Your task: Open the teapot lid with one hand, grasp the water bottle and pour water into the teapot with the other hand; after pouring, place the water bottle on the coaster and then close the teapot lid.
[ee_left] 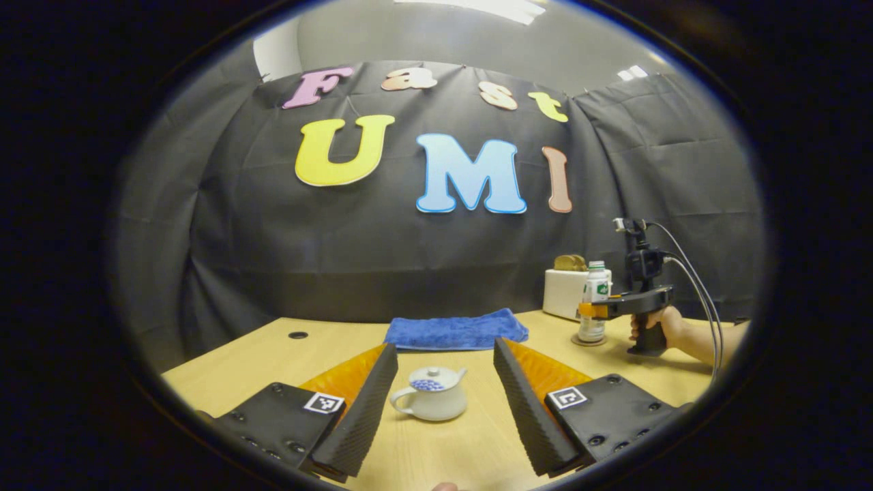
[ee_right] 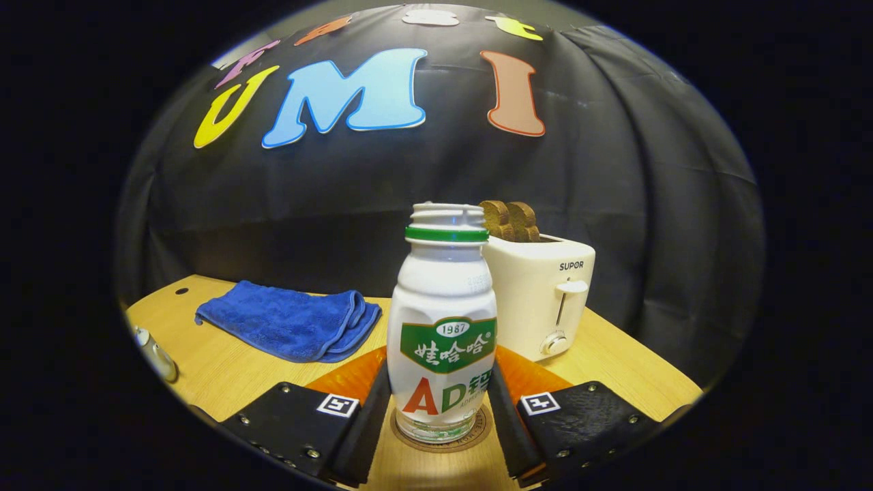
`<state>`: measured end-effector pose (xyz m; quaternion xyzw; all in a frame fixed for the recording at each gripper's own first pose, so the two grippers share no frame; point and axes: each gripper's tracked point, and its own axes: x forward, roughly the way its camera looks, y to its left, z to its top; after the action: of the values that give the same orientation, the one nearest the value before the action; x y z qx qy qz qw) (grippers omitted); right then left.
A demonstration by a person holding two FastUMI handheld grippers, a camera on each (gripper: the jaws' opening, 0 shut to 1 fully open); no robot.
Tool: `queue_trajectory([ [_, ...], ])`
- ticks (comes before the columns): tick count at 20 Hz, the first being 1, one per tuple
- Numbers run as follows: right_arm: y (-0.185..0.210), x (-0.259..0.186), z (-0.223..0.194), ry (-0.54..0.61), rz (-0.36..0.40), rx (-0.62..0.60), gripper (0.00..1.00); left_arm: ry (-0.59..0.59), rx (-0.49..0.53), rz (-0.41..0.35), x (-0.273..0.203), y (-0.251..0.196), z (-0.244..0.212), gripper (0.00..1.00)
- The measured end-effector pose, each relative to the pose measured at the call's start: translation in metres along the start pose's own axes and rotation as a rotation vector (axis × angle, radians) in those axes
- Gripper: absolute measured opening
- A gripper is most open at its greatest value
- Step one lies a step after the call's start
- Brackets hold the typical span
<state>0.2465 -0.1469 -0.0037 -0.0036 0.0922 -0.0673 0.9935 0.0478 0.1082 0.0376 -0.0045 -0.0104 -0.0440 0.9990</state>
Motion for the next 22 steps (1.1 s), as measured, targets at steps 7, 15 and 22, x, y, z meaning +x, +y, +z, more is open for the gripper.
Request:
queue_trajectory([
  [7,0.000,-0.002,0.001,-0.005,-0.001,0.007,0.75,0.002,0.001,0.002,0.000,-0.006,0.001,1.00],
  [15,0.000,-0.024,0.018,-0.040,0.008,-0.062,0.93,-0.006,0.016,-0.017,-0.005,-0.020,0.005,1.00],
  [22,0.003,-0.106,0.046,-0.144,-0.009,-0.006,0.95,-0.021,-0.015,-0.021,-0.013,-0.037,0.008,1.00],
])
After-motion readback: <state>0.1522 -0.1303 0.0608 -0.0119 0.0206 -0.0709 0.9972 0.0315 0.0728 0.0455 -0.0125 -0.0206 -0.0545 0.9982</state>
